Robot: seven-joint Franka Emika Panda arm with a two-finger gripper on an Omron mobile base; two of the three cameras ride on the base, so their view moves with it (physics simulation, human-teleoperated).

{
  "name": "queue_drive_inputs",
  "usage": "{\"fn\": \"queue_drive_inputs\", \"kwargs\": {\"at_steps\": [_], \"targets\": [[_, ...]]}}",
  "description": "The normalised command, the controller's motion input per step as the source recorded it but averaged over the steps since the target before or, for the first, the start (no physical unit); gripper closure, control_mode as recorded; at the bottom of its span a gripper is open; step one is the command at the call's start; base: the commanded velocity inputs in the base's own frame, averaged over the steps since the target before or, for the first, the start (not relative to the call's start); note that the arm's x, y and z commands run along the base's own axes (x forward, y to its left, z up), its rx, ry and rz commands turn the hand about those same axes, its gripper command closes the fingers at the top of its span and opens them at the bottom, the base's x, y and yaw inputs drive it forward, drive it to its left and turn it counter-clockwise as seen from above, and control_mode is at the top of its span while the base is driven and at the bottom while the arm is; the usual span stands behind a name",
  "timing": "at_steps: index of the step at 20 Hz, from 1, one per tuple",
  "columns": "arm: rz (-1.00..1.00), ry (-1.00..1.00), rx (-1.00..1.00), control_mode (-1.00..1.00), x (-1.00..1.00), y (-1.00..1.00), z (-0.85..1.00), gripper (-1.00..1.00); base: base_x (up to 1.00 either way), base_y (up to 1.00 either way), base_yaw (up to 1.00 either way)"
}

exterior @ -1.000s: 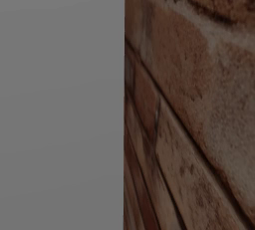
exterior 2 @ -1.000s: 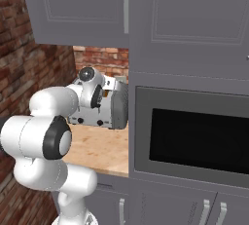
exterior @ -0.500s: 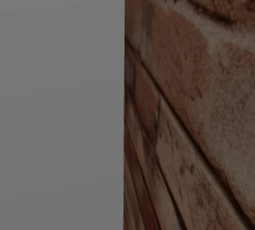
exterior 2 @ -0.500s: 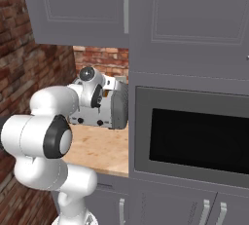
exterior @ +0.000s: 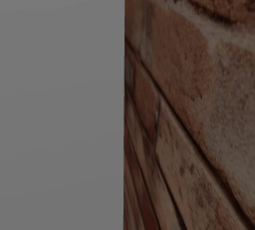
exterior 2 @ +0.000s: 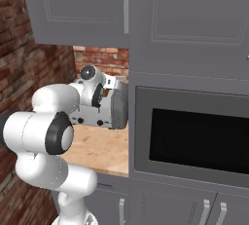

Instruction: Start the toaster. Once the lever pops up, take the bread to the plate on the dining counter.

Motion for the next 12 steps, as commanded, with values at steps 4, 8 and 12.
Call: {"fn": "queue_drive_inputs", "kwargs": {"at_steps": [4, 8, 12], "targets": [[0.0, 0.0, 0.0, -1.0, 0.03, 0.0, 0.0, -1.0, 0.0, 0.0, 0.0], [0.0, 0.0, 0.0, -1.0, 0.0, 0.0, 0.0, -1.0, 0.0, 0.0, 0.0], [0.0, 0.0, 0.0, -1.0, 0.0, 0.0, 0.0, -1.0, 0.0, 0.0, 0.0]]}}
